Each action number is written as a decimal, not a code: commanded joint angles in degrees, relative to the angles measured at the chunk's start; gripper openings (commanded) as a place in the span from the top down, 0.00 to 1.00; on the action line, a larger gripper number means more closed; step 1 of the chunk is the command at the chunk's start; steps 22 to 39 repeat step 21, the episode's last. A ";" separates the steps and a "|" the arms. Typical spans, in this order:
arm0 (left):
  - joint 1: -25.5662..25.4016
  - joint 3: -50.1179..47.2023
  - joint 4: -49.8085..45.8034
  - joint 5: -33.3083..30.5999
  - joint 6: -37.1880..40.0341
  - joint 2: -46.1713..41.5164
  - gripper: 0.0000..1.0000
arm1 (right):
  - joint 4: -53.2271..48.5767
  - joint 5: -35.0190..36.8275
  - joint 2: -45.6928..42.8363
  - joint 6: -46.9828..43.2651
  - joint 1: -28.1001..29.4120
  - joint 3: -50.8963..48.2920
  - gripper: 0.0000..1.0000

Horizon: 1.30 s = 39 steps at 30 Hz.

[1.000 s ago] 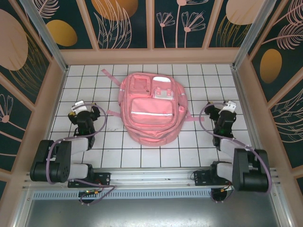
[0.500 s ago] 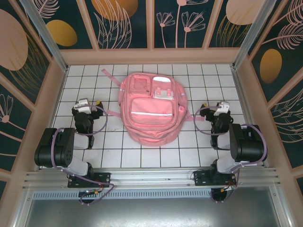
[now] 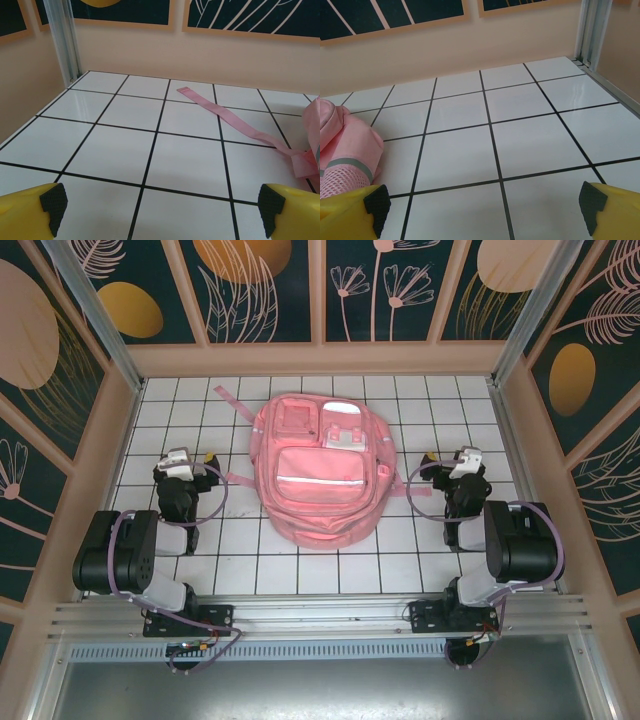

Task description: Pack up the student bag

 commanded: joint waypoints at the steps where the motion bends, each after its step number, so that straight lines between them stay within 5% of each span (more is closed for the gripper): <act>1: 0.17 0.15 2.27 0.95 1.07 -0.37 0.01 | 1.06 -0.08 0.06 -0.98 0.31 0.24 0.01; 39: 0.17 0.24 2.05 1.32 1.14 -0.43 0.01 | 1.05 -0.07 0.08 -0.96 0.29 0.28 0.01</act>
